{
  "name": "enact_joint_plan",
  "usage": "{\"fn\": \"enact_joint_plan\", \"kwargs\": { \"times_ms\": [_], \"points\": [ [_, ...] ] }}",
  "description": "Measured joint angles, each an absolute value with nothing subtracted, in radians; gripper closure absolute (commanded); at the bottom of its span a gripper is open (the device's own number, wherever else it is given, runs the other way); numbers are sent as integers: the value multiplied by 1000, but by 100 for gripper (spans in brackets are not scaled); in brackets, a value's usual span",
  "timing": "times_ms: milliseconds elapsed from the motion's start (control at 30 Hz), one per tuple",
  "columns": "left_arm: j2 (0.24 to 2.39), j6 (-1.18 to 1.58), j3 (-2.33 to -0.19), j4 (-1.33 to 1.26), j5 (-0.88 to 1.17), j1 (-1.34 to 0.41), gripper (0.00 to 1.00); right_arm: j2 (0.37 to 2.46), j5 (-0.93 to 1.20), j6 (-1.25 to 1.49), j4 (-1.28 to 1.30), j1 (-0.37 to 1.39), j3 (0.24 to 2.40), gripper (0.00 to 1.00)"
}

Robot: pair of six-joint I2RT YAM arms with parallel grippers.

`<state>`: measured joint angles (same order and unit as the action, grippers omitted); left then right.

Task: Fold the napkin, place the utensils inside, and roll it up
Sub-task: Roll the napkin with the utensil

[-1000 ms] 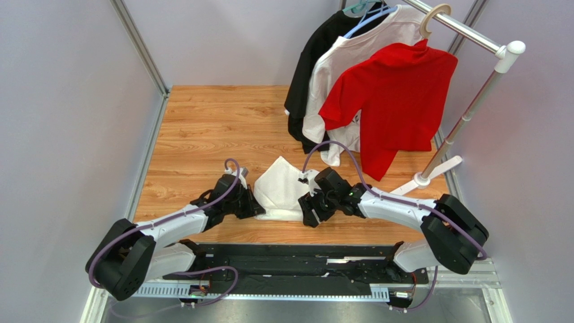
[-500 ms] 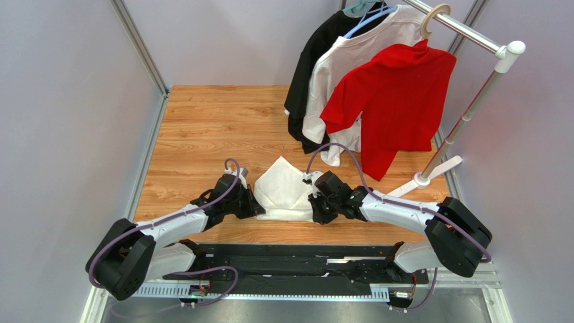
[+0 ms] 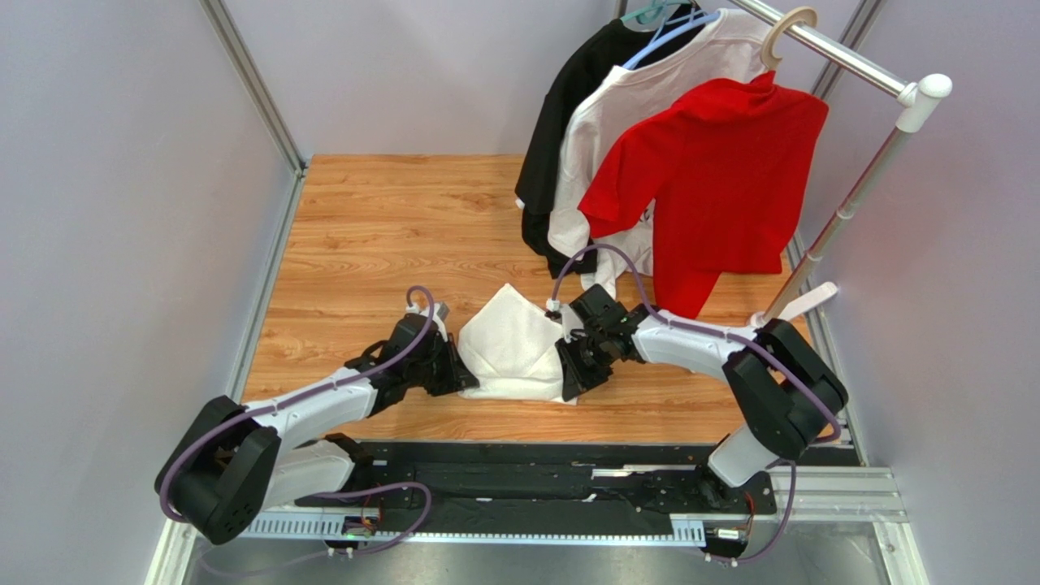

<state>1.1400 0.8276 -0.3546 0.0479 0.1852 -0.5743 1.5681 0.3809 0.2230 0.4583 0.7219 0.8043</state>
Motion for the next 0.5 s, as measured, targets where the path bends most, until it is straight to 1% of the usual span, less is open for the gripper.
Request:
{"fn": "enact_joint_plan", "kwargs": {
  "times_ms": [233,300,333,367,433,467,500],
  "points": [
    [1156,824,-373,68,182,-574,100,1706,517,211,570,649,916,100],
    [1164,823,-379,72,183,-574,100,1738,548,213,595,633,939,93],
    [1170,822,-384,75,183,-574,100,1748,562,213,602,626,944,89],
    [1173,821,-387,78,183,-574,100,1749,568,215,603,622,945,74],
    [1176,820,-389,80,185,-574,100,1749,568,219,602,621,944,64],
    [1176,819,-389,80,185,-574,100,1749,567,218,601,621,942,49],
    [1176,818,-389,80,186,-574,100,1744,570,221,601,621,941,43]
  ]
}}
